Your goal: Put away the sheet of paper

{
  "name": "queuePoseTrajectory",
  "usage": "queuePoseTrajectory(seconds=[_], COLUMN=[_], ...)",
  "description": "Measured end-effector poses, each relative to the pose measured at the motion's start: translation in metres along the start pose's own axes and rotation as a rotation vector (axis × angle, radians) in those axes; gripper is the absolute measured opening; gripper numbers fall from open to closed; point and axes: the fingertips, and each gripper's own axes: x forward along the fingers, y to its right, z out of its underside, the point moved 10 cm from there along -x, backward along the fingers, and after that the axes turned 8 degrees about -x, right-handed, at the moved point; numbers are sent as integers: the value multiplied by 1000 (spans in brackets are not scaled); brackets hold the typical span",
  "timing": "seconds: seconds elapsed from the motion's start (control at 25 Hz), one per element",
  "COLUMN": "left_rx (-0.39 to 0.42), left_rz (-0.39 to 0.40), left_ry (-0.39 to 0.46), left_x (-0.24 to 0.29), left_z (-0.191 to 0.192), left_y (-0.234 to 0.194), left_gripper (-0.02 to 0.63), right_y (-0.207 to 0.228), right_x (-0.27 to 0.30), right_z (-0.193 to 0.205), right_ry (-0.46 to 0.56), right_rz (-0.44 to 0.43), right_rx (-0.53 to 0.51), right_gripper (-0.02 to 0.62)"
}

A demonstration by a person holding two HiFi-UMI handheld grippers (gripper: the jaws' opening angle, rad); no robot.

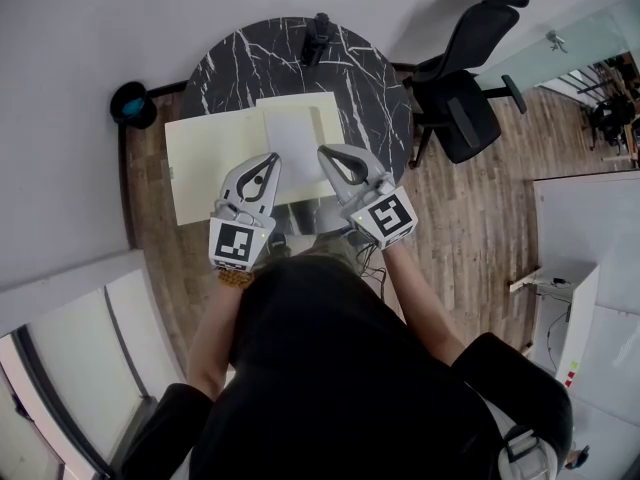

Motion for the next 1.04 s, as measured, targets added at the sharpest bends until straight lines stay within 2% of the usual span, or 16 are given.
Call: queuePoseTrajectory(seconds=[0.12, 0.24, 0.4, 0.76, 1.04], left_rx=[3, -29, 0, -23, -44], left_rz=[0, -9, 9, 34, 47], left_ry=[1, -6, -7, -33, -66], left_x=[1, 3, 7, 12, 22], left_z=[3, 3, 3, 15, 25], left_y=[-4, -3, -3, 8, 13], left_gripper=[11, 11, 9, 11, 11], right_y=[2, 5, 10, 7, 20], right_x=[3, 2, -1, -13, -22], right_z=[1, 2, 2, 16, 19], right_ry=[2, -5, -12, -28, -54], right_rz=[-4, 13, 22, 20, 75], right_rx=[0, -3, -3, 21, 34], right_gripper=[-2, -2, -2, -2, -2])
